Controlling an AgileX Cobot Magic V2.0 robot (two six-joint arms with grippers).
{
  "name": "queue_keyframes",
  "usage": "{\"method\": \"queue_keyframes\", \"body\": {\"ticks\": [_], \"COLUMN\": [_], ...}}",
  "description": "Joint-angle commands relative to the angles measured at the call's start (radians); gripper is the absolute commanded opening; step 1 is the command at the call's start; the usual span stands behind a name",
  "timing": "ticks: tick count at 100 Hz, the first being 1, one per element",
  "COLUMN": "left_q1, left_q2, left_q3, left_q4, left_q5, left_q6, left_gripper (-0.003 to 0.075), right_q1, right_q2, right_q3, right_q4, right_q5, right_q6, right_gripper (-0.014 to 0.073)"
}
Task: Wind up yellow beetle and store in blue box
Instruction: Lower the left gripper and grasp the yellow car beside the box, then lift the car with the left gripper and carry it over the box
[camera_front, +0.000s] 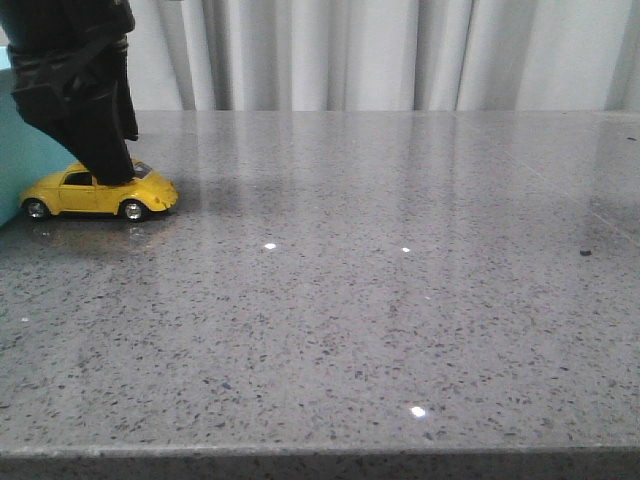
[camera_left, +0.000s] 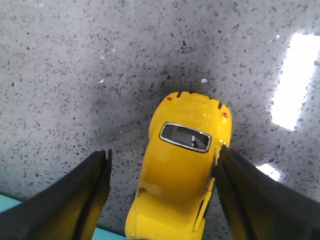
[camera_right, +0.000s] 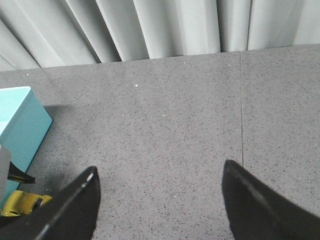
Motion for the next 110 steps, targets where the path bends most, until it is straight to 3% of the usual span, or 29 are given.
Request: {"method": "queue_keyframes", "body": {"ticks": [1, 31, 60, 80, 110], "left_q1": [-0.007, -0.007, -0.007, -0.007, 0.014], "left_q2": [-0.029, 0.012, 0.012, 0.010, 0.007], "left_q3": [-0.031, -0.031, -0.047, -0.148, -0.444], "left_q4": [-0.018, -0.018, -0.018, -0.027, -0.034], "left_q5": [-0.019, 0.034, 0.047, 0.070, 0.076], "left_q6": [0.003, 0.003, 0.003, -0.004, -0.292], "left_gripper": [0.0440, 0.0433, 0.0166, 0.0097, 0.0097], "right_q1": [0.001, 0.001, 0.001, 0.001, 0.001], "right_q2": [-0.020, -0.020, -0.020, -0.020, -0.020], "right_q3": [-0.026, -0.026, -0.026, -0.026, -0.026], "right_q4": [-0.007, -0.007, -0.007, -0.007, -0.007], "right_q5": [-0.076, -0.076, -0.076, -0.076, -0.075], "right_q6": [-0.010, -0.010, -0.010, -0.010, -0.010], "right_gripper": [0.0519, 0.0519, 0.0519, 0.0519, 0.0519]}}
